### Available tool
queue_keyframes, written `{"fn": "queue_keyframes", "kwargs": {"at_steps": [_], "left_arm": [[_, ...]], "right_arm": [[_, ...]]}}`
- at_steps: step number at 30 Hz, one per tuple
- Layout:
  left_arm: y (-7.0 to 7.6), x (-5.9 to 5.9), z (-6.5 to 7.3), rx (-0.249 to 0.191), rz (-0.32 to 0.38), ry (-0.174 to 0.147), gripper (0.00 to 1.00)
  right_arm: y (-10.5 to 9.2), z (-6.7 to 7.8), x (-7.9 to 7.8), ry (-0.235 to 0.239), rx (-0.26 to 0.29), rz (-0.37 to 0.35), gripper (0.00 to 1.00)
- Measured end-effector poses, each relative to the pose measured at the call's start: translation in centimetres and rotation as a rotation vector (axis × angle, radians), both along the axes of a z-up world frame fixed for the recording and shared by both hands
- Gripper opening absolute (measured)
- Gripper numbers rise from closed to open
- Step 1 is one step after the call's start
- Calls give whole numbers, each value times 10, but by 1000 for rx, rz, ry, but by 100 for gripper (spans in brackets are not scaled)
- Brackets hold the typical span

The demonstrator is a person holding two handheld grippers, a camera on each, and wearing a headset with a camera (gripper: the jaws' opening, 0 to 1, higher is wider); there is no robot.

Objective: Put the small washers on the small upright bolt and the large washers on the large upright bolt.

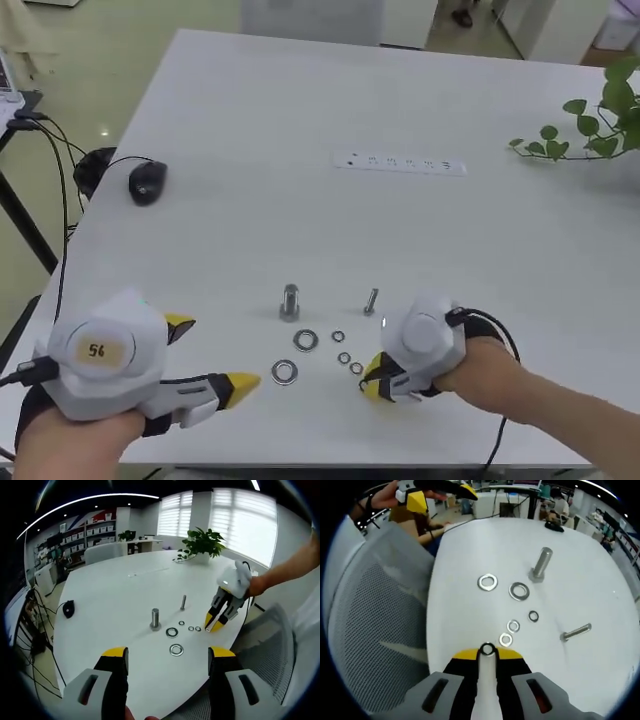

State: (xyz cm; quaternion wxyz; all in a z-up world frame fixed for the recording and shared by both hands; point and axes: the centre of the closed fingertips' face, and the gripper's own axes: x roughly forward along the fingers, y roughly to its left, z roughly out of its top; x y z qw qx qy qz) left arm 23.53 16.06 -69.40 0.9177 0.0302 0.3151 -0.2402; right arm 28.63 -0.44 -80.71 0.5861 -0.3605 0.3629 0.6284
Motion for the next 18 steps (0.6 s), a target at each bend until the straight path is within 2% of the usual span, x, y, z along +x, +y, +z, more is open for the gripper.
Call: {"fn": "queue_keyframes", "kwargs": {"at_steps": [6, 9, 12, 15, 18], "left_arm": [[-3, 0, 1, -2, -2, -2, 64], [-4, 0, 1, -5, -2, -2, 64], [-3, 0, 1, -8, 2, -3, 64], [-3, 0, 1, -9, 7, -4, 64], [-2, -1, 1, -12, 11, -4, 64]], "right_arm": [[3, 31, 44, -49, 26, -85, 13], [4, 44, 60, -59, 35, -101, 13], [6, 57, 79, -99, 30, -105, 13], [9, 65, 93, -119, 31, -109, 13], [10, 66, 102, -123, 26, -120, 13]]}}
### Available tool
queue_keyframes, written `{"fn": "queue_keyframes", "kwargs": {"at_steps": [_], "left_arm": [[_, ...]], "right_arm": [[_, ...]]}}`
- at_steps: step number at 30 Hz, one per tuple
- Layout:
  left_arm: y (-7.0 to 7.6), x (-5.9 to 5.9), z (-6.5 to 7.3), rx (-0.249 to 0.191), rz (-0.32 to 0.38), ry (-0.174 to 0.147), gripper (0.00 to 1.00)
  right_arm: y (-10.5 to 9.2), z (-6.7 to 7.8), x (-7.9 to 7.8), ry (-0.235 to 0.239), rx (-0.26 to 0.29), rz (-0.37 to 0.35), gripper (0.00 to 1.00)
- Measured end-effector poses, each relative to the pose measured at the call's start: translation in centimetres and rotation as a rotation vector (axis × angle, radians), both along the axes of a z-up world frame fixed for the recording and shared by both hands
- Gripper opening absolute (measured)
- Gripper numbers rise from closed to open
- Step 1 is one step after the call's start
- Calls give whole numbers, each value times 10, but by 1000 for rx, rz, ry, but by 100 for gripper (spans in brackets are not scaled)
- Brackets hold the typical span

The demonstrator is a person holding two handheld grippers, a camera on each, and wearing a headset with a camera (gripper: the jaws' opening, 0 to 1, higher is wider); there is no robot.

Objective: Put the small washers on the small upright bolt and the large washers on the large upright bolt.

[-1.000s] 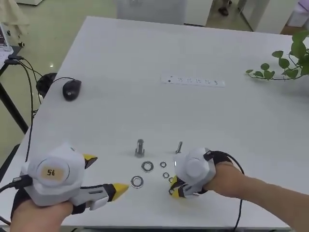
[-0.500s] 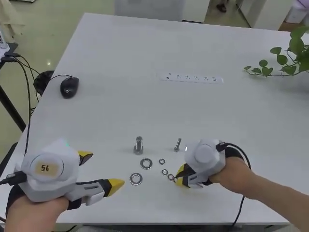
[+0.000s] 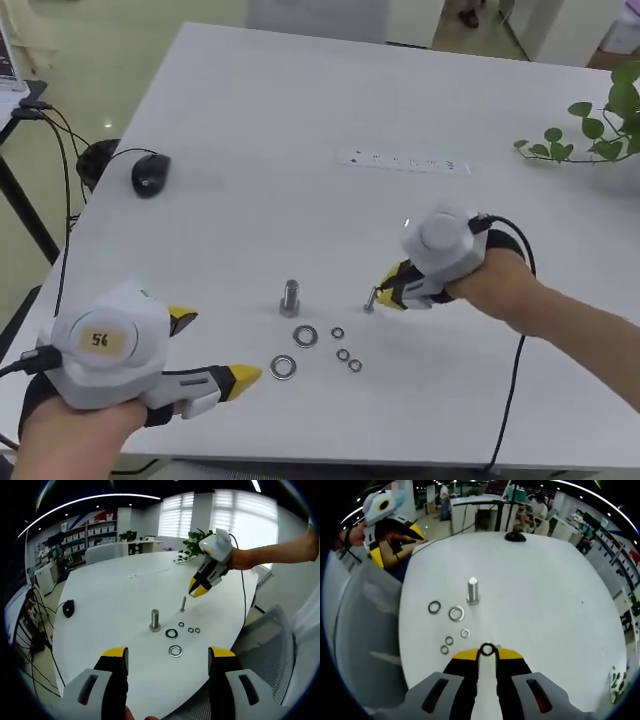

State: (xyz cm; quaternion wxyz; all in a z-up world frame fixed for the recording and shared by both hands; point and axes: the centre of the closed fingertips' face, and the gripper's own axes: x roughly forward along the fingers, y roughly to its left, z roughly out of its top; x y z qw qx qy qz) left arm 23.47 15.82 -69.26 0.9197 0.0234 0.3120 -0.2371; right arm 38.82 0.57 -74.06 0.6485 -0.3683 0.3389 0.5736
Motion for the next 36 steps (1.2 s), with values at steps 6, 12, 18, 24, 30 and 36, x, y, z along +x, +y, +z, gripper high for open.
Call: {"fn": "queue_keyframes", "kwargs": {"at_steps": [6, 12, 18, 24, 30, 36], "left_arm": [[1, -1, 1, -3, 8, -2, 64], [5, -2, 0, -3, 15, -1, 64], [7, -1, 0, -3, 22, 0, 64], [9, -1, 0, -4, 25, 0, 64], [9, 0, 0, -6, 27, -1, 64], [9, -1, -1, -4, 28, 2, 64]], "right_arm": [[1, -7, 11, 5, -39, -6, 13], [2, -13, 14, 10, -64, 2, 13], [1, -17, 15, 15, -82, 1, 13], [1, -19, 14, 21, -93, 12, 13], [0, -22, 15, 25, -103, 18, 13], [1, -24, 16, 26, -105, 16, 13]]}}
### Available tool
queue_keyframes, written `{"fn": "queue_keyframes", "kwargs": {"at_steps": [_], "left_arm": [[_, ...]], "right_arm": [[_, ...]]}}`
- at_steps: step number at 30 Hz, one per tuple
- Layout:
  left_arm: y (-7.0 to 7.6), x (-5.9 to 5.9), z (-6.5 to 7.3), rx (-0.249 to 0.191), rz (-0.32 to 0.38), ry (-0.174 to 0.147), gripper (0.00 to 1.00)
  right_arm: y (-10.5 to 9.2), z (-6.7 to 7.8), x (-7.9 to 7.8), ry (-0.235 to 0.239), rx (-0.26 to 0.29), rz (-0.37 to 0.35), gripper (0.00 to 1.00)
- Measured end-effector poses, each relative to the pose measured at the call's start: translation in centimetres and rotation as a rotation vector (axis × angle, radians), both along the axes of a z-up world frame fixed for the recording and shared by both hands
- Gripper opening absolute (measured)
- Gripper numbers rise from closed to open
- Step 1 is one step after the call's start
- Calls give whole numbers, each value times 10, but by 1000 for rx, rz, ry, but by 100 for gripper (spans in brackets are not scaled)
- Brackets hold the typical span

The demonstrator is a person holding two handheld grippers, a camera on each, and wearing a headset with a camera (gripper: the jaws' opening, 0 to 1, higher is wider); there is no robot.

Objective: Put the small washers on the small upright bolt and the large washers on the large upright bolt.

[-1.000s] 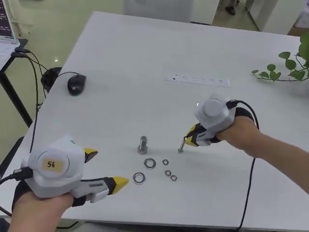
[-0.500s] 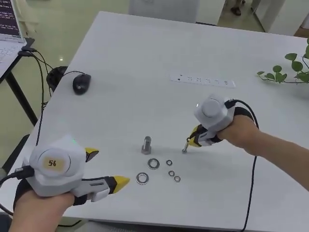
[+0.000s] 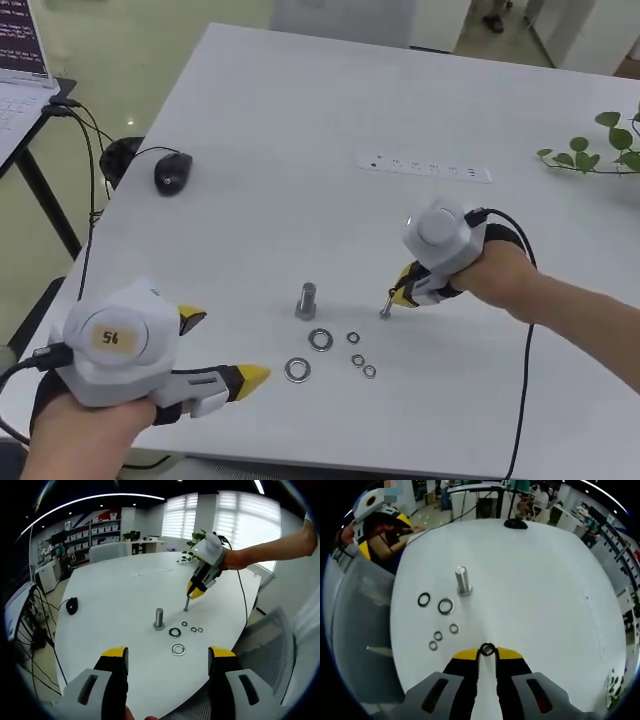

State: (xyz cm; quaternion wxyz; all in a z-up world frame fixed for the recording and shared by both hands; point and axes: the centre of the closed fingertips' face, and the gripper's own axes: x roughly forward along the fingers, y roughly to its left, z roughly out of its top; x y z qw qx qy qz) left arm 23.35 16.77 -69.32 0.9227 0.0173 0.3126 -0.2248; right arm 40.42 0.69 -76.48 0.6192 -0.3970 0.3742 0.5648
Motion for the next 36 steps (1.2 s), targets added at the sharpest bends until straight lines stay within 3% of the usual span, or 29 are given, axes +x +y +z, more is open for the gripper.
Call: {"fn": "queue_keyframes", "kwargs": {"at_steps": [20, 36], "left_arm": [[2, -1, -1, -2, 9, 5, 64], [7, -4, -2, 7, 12, 12, 64]], "right_arm": [[-1, -11, 0, 15, -35, -2, 13], [-2, -38, -1, 49, -80, -40, 13]]}}
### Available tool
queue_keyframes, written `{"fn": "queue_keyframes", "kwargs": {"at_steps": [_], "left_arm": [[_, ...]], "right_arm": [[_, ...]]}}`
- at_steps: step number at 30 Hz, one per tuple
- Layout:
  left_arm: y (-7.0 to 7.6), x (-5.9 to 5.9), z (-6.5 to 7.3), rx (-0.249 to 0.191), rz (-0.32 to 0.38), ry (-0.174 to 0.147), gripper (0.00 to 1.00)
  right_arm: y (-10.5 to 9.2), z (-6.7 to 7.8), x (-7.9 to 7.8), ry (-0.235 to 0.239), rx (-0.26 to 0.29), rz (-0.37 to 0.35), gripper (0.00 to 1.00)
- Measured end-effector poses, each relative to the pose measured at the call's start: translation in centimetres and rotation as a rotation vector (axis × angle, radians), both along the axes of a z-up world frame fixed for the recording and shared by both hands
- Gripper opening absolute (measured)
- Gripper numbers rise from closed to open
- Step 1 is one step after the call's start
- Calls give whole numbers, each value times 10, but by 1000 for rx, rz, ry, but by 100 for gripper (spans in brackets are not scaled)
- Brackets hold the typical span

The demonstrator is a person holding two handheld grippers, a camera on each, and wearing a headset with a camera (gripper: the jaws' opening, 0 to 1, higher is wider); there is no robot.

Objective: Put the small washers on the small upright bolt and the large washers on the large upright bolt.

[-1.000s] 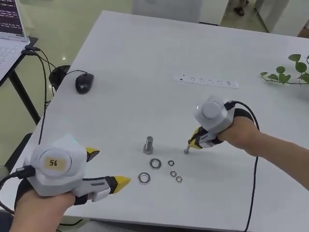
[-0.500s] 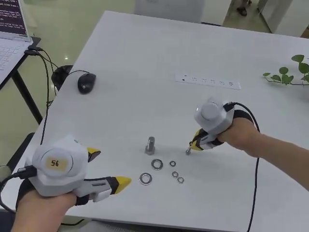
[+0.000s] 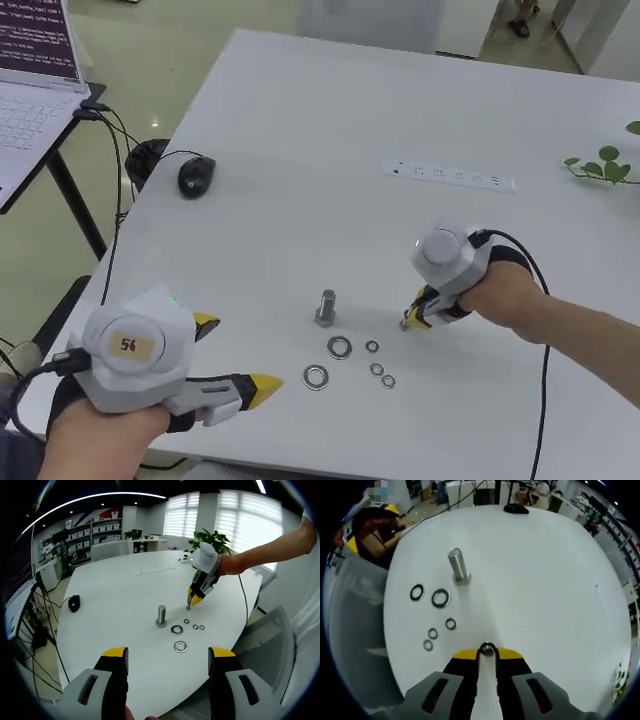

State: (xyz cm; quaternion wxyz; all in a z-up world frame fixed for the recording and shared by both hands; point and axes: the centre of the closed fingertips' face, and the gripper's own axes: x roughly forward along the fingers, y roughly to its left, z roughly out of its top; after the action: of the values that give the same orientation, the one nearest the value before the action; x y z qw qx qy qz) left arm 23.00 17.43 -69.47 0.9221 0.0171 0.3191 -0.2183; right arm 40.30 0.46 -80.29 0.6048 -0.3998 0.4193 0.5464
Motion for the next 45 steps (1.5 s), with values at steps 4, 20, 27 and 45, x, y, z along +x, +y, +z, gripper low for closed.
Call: {"fn": "queue_keyframes", "kwargs": {"at_steps": [4, 20, 27, 45], "left_arm": [[2, 0, 1, 0, 3, -1, 64], [-1, 0, 1, 1, -1, -2, 64], [-3, 0, 1, -1, -1, -5, 64], [-17, 1, 3, -3, -42, -15, 64]], "right_arm": [[1, -7, 0, 5, -9, -9, 13], [-15, -9, -3, 9, 25, -87, 20], [-43, -19, -23, 36, 20, -142, 22], [-28, -21, -81, 71, 103, -50, 24]]}}
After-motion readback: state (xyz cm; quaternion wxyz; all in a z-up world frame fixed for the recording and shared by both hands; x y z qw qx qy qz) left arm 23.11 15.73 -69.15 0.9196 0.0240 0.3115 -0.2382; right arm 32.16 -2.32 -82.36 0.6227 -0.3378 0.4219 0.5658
